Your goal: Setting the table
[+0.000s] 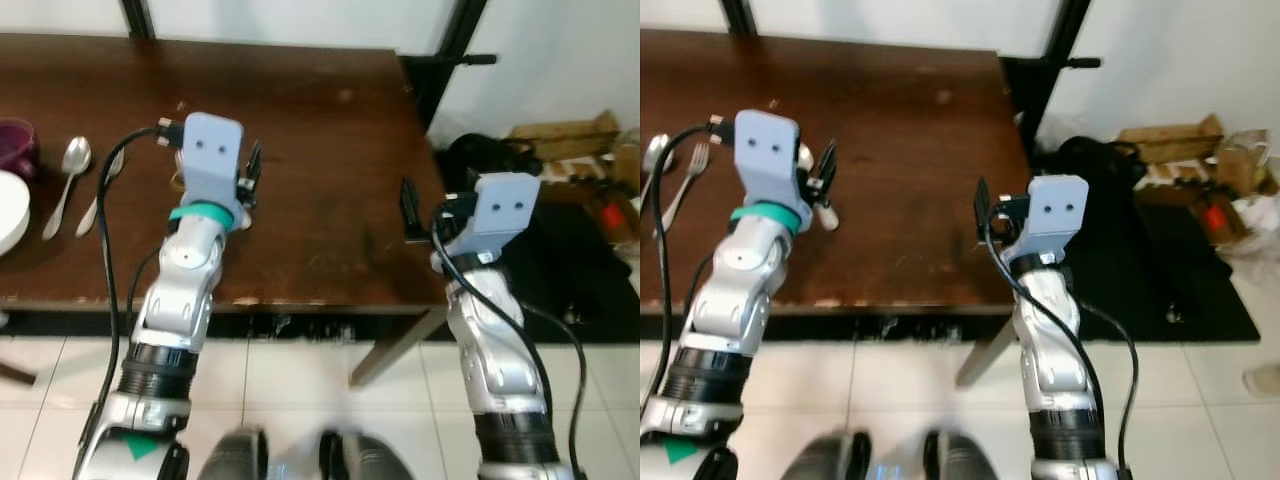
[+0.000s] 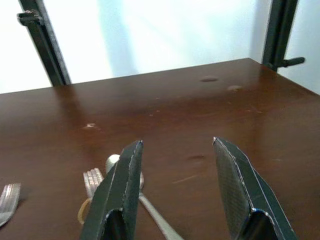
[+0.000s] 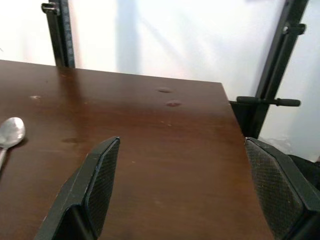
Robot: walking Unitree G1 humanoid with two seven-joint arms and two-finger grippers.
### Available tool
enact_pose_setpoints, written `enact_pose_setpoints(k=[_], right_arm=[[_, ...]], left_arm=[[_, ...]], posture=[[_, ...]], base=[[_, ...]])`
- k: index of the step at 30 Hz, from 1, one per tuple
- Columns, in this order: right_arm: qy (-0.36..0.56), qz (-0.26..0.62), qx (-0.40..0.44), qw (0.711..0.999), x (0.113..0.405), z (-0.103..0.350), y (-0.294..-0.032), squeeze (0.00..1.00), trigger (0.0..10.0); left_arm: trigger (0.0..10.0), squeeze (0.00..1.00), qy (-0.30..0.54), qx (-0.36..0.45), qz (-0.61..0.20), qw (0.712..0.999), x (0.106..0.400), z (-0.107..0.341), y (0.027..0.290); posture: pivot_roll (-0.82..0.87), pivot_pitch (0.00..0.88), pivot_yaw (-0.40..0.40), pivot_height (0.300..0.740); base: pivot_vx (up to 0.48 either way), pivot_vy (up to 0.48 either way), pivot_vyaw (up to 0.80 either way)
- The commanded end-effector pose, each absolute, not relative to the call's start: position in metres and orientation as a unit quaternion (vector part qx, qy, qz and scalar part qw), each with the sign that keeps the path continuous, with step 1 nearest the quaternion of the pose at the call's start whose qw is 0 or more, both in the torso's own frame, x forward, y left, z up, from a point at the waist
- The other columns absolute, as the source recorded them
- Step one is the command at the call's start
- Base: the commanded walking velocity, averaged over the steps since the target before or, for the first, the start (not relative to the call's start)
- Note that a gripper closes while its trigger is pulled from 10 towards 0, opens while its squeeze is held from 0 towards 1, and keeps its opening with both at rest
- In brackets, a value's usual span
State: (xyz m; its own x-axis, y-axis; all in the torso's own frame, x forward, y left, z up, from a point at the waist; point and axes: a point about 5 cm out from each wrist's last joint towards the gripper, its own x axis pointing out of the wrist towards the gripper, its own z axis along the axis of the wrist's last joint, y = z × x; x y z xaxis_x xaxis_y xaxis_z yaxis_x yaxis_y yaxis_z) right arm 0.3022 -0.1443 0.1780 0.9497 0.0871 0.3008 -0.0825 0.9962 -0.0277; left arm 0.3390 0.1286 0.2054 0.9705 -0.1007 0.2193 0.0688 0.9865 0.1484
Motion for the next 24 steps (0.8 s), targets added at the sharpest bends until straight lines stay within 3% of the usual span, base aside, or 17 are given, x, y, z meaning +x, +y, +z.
enact_pose_setpoints(k=[1,18,19,20,21,24], right_arm=[[-0.147,0.034,-0.01,0.988,0.301,0.174,-0.148,0.0,10.0],[-0.146,0.035,-0.009,0.989,0.3,0.173,-0.147,0.0,10.0],[-0.146,0.035,-0.009,0.989,0.3,0.173,-0.147,0.0,10.0],[-0.146,0.035,-0.009,0.989,0.3,0.173,-0.147,0.0,10.0],[-0.145,0.036,-0.008,0.989,0.3,0.173,-0.146,0.0,10.0],[-0.145,0.035,-0.008,0.989,0.3,0.174,-0.146,0.0,10.0]], left_arm=[[10.0,0.0,-0.099,0.075,-0.052,0.991,0.338,0.198,0.125],[10.0,0.0,0.004,0.083,-0.02,0.996,0.354,0.178,0.137],[10.0,0.44,0.007,0.088,-0.01,0.996,0.358,0.178,0.14],[10.0,0.44,0.007,0.088,-0.01,0.996,0.358,0.178,0.14],[10.0,0.98,0.009,0.089,-0.002,0.996,0.361,0.178,0.143],[10.0,1.0,0.013,0.089,0.003,0.996,0.365,0.178,0.145]], posture=[[0.0,0.046,0.02,0.74],[0.01,0.062,0.014,0.74],[0.01,0.069,0.012,0.74],[0.01,0.069,0.012,0.74],[0.01,0.069,0.012,0.74],[0.01,0.078,0.011,0.74]], base=[[0.0,0.0,0.0],[0.0,0.0,0.0],[0.0,0.0,0.0],[0.0,0.0,0.0],[0.0,0.0,0.0],[0.0,0.0,0.0]])
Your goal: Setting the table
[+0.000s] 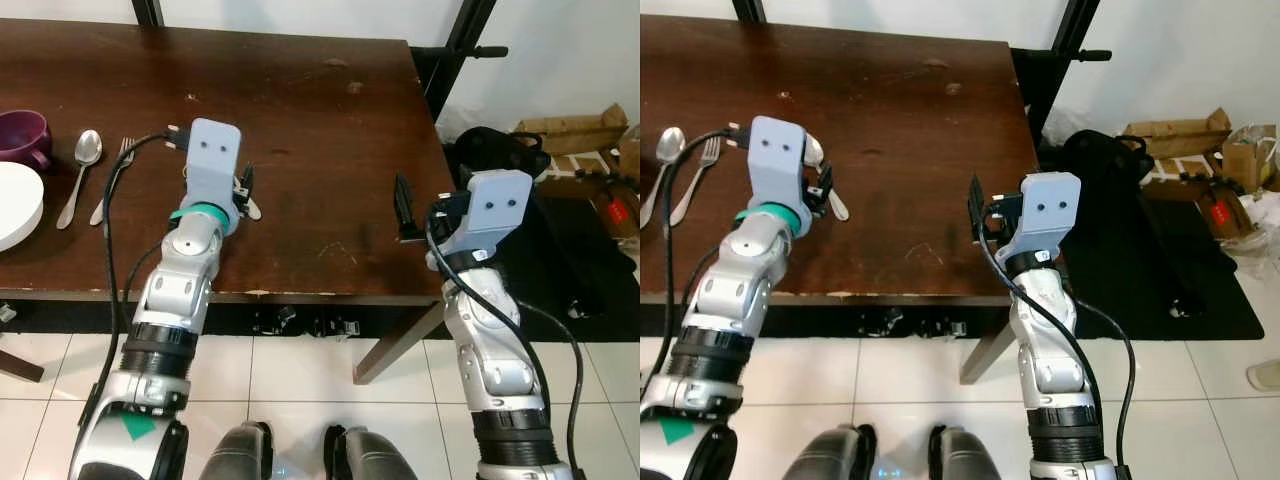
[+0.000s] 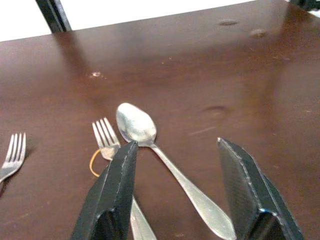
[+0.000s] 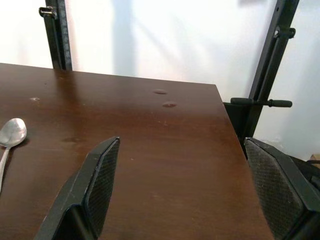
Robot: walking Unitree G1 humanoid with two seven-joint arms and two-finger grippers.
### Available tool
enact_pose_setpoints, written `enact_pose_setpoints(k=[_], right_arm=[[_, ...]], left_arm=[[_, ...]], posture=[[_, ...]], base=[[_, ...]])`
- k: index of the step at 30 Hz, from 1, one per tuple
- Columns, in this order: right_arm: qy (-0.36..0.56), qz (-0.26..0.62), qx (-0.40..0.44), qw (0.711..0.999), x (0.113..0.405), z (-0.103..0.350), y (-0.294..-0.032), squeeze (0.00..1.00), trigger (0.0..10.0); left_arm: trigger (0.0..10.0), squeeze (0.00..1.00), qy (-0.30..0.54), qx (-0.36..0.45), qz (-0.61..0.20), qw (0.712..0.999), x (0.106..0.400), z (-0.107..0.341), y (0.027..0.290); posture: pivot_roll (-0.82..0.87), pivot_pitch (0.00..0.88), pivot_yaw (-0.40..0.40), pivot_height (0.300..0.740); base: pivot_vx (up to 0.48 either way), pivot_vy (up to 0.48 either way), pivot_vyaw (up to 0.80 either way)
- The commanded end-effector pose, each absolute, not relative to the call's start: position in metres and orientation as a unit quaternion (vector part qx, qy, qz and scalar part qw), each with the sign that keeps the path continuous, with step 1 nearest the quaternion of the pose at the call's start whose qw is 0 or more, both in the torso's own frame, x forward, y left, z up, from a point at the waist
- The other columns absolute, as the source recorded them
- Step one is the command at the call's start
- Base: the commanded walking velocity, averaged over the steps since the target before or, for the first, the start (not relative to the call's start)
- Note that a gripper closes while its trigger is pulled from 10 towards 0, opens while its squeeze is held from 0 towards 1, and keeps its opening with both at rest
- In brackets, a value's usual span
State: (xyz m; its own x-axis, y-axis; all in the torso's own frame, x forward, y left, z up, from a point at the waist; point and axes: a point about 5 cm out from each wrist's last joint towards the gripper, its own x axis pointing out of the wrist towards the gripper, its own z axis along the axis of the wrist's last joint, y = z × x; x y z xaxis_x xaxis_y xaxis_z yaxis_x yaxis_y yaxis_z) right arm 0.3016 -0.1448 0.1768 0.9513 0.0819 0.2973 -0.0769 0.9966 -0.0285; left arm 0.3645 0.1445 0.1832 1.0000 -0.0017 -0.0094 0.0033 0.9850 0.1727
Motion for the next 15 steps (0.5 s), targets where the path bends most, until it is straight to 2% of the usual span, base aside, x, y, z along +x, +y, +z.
enact_pose_setpoints(k=[1,6,7,8,15], right_arm=[[-0.145,0.035,-0.008,0.989,0.3,0.174,-0.146,0.0,10.0],[-0.149,0.036,-0.01,0.988,0.3,0.177,-0.147,0.0,10.0],[-0.153,0.038,-0.017,0.987,0.301,0.18,-0.148,0.0,10.0],[-0.158,0.042,-0.022,0.986,0.302,0.184,-0.148,0.0,10.0],[-0.172,0.06,-0.032,0.983,0.306,0.195,-0.147,0.0,10.0]], left_arm=[[10.0,1.0,0.013,0.089,0.003,0.996,0.365,0.178,0.145],[10.0,1.0,0.027,0.082,0.019,0.996,0.377,0.18,0.154],[10.0,0.83,0.035,0.075,0.029,0.996,0.381,0.181,0.16],[10.0,0.0,0.04,0.068,0.038,0.996,0.383,0.182,0.165],[10.0,0.0,0.049,0.052,0.066,0.995,0.385,0.182,0.179]], posture=[[0.01,0.078,0.011,0.74],[0.01,0.123,0.011,0.74],[0.02,0.144,0.012,0.74],[0.02,0.16,0.01,0.74],[0.03,0.179,0.005,0.74]], base=[[0.0,0.0,0.0],[0.0,0.0,0.0],[0.0,0.0,0.0],[0.0,0.0,0.0],[0.0,0.0,0.0]])
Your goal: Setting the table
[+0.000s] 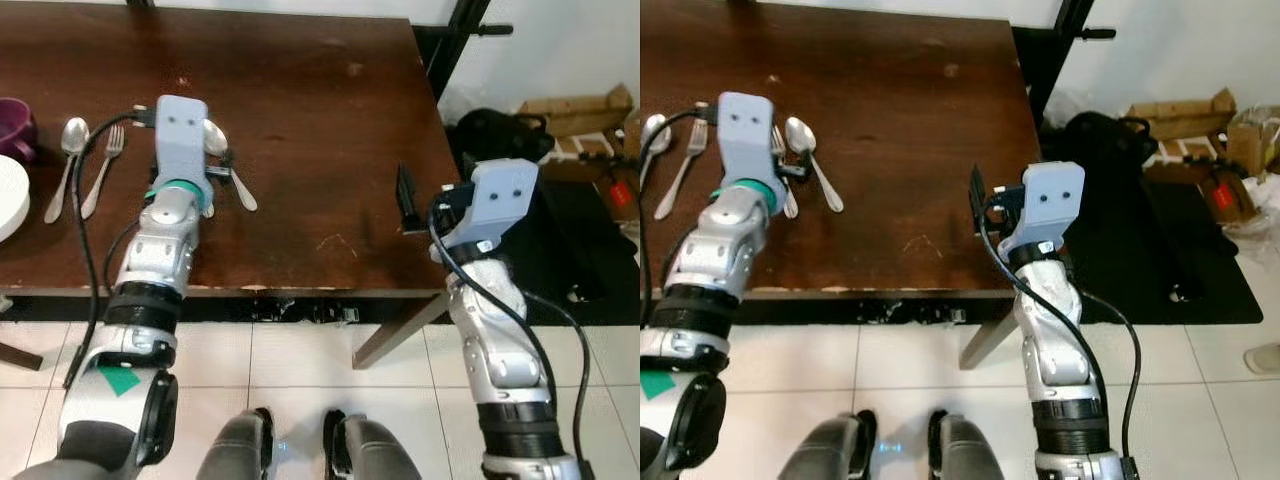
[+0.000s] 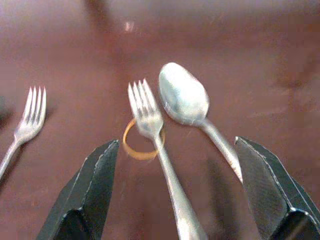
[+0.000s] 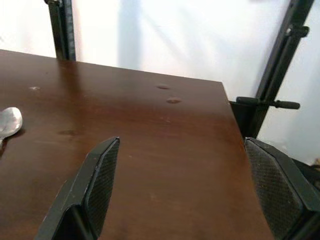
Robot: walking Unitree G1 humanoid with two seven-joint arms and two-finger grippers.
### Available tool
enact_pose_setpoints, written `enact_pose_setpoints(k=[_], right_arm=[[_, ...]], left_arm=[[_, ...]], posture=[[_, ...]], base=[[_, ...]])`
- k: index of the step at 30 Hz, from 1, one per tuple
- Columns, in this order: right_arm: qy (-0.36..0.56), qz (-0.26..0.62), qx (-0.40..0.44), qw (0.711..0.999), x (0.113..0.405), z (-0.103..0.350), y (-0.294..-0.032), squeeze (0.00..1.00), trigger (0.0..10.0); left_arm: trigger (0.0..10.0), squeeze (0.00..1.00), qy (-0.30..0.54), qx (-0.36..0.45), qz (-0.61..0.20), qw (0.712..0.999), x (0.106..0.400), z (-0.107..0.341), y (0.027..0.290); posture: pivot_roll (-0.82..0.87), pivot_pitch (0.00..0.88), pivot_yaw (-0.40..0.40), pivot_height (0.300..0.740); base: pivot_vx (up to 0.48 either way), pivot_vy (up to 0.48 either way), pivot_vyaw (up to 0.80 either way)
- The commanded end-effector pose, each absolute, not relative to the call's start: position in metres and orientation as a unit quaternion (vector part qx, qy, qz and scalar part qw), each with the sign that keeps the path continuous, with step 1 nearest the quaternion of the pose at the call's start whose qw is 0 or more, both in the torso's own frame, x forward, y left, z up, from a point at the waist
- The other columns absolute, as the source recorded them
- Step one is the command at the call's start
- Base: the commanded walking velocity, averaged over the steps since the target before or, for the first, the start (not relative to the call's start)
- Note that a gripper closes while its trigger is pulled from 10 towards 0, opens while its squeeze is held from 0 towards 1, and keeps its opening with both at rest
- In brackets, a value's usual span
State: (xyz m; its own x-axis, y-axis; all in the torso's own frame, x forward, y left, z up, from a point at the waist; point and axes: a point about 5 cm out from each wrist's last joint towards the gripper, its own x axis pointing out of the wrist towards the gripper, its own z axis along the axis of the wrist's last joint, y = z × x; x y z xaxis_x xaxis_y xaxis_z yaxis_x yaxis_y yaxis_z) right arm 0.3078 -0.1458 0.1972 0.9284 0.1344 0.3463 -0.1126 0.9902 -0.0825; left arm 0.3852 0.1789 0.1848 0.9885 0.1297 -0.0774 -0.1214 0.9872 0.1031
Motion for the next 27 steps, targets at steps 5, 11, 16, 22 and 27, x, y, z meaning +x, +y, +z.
enact_pose_setpoints(k=[5,11,16,22,27], right_arm=[[-0.191,0.093,-0.027,0.977,0.307,0.209,-0.138,0.0,10.0],[-0.191,0.1,-0.014,0.976,0.304,0.21,-0.132,0.0,10.0],[-0.183,0.101,-0.01,0.978,0.3,0.206,-0.131,0.0,10.0],[-0.18,0.097,-0.011,0.979,0.299,0.206,-0.133,0.0,10.0],[-0.178,0.094,-0.011,0.979,0.299,0.205,-0.134,0.0,10.0]], left_arm=[[10.0,0.0,0.056,0.028,0.077,0.995,0.384,0.18,0.194],[10.0,0.0,0.058,0.012,0.077,0.995,0.384,0.18,0.199],[10.0,0.0,0.059,-0.004,0.06,0.996,0.387,0.179,0.197],[8.4,0.0,0.049,-0.009,0.041,0.998,0.39,0.184,0.19],[6.3,0.0,0.07,0.002,0.032,0.997,0.393,0.178,0.186]], posture=[[0.05,0.215,-0.003,0.74],[0.06,0.245,-0.003,0.74],[0.05,0.253,0.002,0.74],[0.04,0.245,0.011,0.74],[0.03,0.243,0.013,0.74]], base=[[0.0,0.0,0.0],[0.0,0.0,0.0],[0.0,0.0,0.0],[0.0,0.0,0.0],[0.0,0.0,0.0]])
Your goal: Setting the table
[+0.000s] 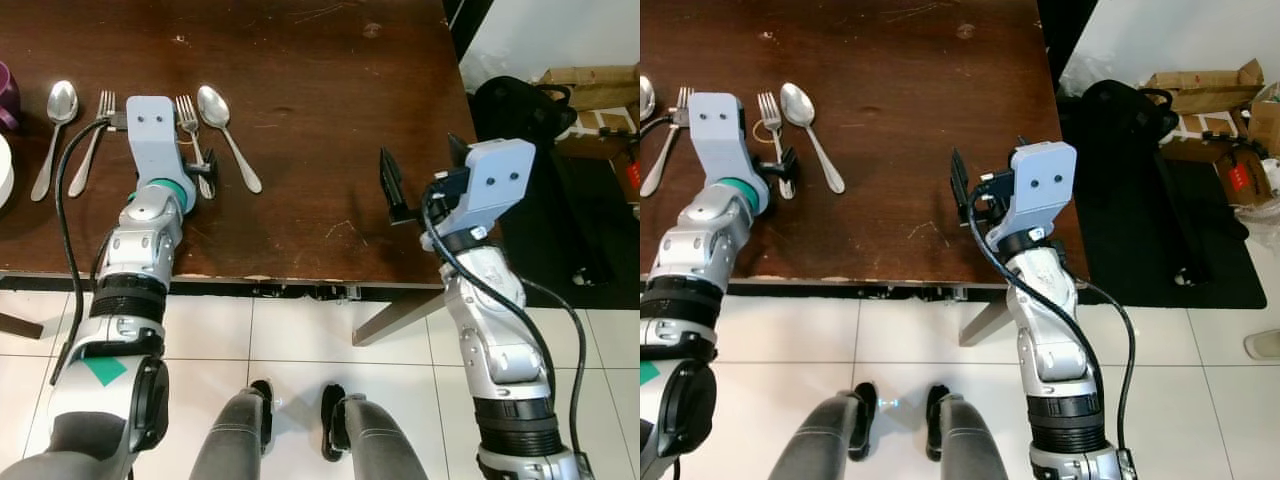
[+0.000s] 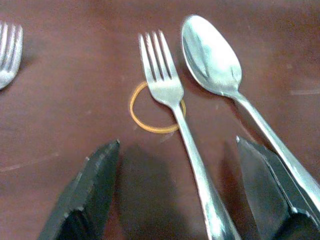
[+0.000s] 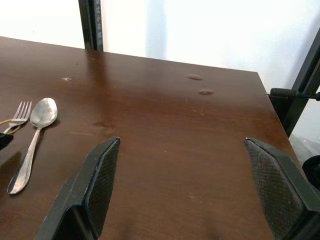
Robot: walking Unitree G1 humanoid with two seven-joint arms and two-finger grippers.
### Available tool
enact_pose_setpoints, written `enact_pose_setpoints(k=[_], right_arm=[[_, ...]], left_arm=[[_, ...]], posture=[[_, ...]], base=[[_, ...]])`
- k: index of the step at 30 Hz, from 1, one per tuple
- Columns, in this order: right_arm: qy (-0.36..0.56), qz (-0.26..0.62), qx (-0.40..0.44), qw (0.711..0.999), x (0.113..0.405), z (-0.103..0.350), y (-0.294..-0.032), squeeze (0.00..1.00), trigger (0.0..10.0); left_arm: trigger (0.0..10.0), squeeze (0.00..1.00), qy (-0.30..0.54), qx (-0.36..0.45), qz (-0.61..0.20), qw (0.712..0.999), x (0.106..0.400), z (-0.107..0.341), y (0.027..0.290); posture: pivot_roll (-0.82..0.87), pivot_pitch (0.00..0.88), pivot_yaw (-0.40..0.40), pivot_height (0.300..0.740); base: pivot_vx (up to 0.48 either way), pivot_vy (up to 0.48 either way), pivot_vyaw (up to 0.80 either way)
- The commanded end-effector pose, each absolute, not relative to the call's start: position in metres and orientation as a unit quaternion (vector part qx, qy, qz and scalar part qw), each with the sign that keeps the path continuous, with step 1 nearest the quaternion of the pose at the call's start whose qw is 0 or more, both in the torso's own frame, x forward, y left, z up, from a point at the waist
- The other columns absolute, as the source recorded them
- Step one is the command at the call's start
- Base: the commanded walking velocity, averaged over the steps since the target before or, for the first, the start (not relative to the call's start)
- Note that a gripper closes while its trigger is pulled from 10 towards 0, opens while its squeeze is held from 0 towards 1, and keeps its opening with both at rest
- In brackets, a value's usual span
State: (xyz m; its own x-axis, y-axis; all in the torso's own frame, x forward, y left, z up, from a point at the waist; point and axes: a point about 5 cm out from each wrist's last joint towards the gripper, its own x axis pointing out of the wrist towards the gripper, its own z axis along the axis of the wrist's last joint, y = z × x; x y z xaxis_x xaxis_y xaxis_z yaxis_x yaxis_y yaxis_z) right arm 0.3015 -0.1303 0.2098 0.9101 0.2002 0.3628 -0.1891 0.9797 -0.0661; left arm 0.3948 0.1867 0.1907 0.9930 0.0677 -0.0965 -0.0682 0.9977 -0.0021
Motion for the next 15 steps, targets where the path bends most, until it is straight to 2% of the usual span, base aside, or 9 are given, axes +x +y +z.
enact_pose_setpoints(k=[1,2,7,8,15], right_arm=[[-0.178,0.094,-0.011,0.98,0.299,0.205,-0.134,0.0,10.0],[-0.177,0.093,-0.011,0.98,0.299,0.205,-0.134,0.0,10.0],[-0.176,0.091,-0.01,0.98,0.299,0.205,-0.134,0.0,10.0],[-0.176,0.09,-0.01,0.98,0.299,0.205,-0.134,0.0,10.0],[-0.174,0.085,-0.01,0.981,0.297,0.204,-0.136,0.0,10.0]], left_arm=[[6.3,0.0,0.079,0.008,0.031,0.996,0.394,0.176,0.185],[4.9,0.0,0.091,0.008,0.031,0.995,0.395,0.172,0.185],[3.9,0.0,0.105,0.009,0.036,0.994,0.396,0.167,0.187],[0.0,0.0,0.112,0.005,0.042,0.993,0.396,0.165,0.189],[0.0,0.0,0.124,-0.009,0.061,0.99,0.395,0.16,0.197]], posture=[[0.03,0.242,0.014,0.74],[0.03,0.238,0.016,0.74],[0.02,0.236,0.018,0.74],[0.02,0.231,0.02,0.74],[0.02,0.223,0.017,0.74]], base=[[0.0,0.0,0.0],[0.0,0.0,0.0],[0.0,0.0,0.0],[0.0,0.0,0.0],[0.0,0.0,0.0]])
